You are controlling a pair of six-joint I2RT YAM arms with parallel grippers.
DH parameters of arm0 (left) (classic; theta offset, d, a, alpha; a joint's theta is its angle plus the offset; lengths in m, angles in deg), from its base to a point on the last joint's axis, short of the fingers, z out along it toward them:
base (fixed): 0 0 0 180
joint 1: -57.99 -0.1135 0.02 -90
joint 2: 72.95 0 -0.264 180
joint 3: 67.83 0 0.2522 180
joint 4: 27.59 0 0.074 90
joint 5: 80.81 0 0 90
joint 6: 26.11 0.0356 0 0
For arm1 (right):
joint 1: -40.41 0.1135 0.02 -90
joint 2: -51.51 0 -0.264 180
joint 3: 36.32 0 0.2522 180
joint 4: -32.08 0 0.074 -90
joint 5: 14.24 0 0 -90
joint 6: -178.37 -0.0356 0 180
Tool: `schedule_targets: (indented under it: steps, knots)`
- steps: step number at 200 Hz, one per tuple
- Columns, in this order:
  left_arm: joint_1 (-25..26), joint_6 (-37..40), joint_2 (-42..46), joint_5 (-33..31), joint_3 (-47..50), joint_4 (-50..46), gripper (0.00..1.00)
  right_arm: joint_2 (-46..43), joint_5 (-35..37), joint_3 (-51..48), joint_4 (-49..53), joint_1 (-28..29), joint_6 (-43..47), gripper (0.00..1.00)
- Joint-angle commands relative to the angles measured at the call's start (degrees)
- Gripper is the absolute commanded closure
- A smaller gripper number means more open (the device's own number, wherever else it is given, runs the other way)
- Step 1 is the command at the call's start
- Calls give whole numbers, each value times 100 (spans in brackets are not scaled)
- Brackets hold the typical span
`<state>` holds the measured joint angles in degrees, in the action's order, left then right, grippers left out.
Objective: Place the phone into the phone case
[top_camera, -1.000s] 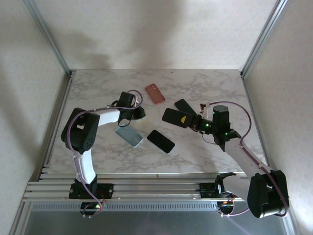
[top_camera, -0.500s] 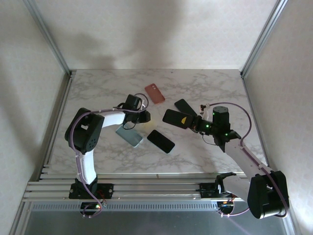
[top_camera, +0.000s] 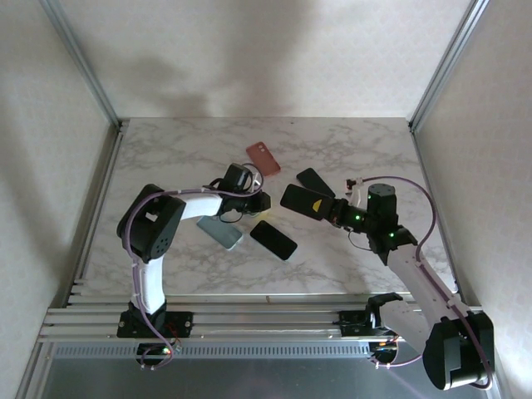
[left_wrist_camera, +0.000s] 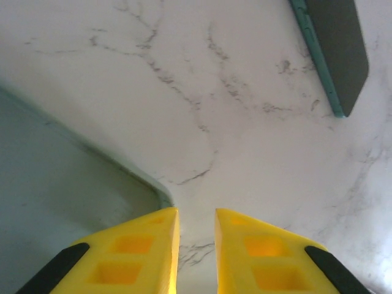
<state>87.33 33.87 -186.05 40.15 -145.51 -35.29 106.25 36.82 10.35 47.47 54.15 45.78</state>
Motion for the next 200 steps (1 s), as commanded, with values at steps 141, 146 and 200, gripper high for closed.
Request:
schedule_targets:
  steps: [141,146,200]
  knots:
    - [-1813,-334,501,-362,-14,789,70,943,1334,-65,-1337,1588,-770,100]
    - [-1849,-373,460,-335,-15,851,69,1127,1401,44,-1385,1672,-769,100]
    - [-2086,-463,21,-134,-110,1134,62,2742,1522,933,-1948,1793,-912,100]
